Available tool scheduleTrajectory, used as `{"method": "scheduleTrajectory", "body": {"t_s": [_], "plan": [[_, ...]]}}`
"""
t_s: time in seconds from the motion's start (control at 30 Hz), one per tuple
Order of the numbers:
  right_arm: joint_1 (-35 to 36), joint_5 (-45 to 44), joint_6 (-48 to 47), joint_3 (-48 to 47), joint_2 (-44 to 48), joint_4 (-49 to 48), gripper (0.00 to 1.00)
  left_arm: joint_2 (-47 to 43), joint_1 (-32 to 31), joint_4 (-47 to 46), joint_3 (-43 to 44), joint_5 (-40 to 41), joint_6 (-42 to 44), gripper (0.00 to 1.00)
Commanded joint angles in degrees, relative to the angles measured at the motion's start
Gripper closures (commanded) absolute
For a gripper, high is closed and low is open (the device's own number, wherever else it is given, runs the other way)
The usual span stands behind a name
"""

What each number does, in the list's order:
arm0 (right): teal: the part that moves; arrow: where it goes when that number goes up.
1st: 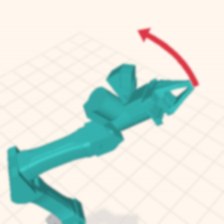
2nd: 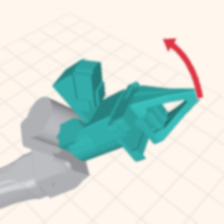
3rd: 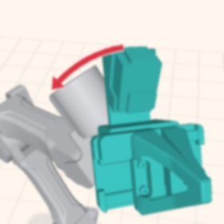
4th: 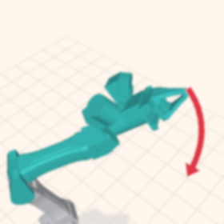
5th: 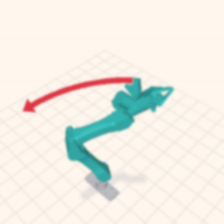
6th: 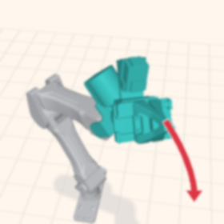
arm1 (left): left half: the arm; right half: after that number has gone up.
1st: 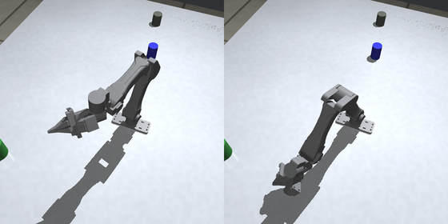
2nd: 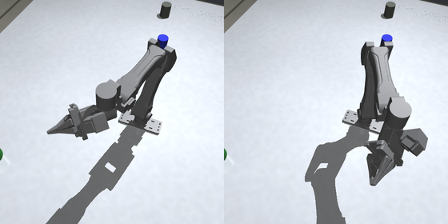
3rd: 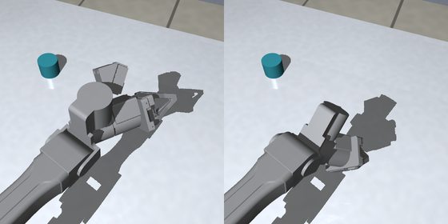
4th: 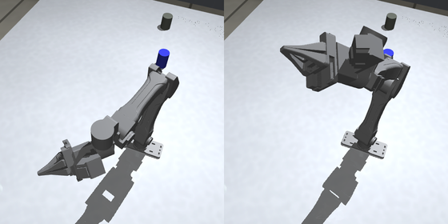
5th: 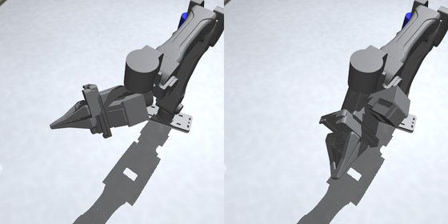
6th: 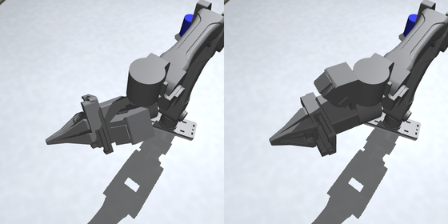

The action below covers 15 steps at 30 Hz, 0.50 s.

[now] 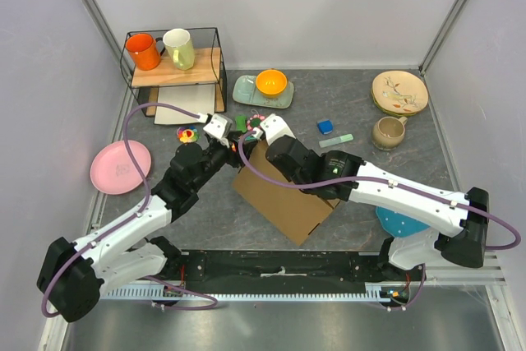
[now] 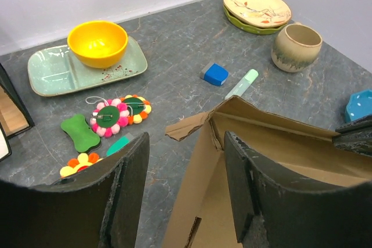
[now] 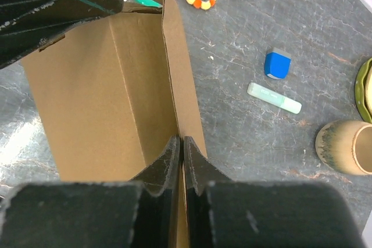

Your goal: Fold the paper box

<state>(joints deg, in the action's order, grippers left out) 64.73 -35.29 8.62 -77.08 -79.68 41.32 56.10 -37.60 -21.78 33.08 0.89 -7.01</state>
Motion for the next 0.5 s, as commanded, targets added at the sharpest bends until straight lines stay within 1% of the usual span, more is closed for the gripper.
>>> {"method": "scheduleTrajectory", "body": {"t_s": [0.0, 0.13, 0.2, 0.47], "plan": [[0.2, -0.3, 0.6, -2.1, 1.5, -0.6, 1.00, -0.5, 0.1, 0.0, 1.2, -3.0, 5.7, 0.38], [0.3, -0.6, -0.8, -1.6, 1.7, -0.6, 1.00, 0.1, 0.1, -0.4, 1.5, -4.7, 5.9, 0.36], [0.3, -0.7, -1.7, -1.2, 2.0, -0.5, 1.00, 0.7, 0.1, -1.1, 1.4, -5.3, 5.9, 0.34], [0.6, -0.5, -5.5, -0.2, 1.9, -0.9, 1.00, 5.3, 0.3, -2.6, 4.3, -6.2, 6.9, 0.32]]}}
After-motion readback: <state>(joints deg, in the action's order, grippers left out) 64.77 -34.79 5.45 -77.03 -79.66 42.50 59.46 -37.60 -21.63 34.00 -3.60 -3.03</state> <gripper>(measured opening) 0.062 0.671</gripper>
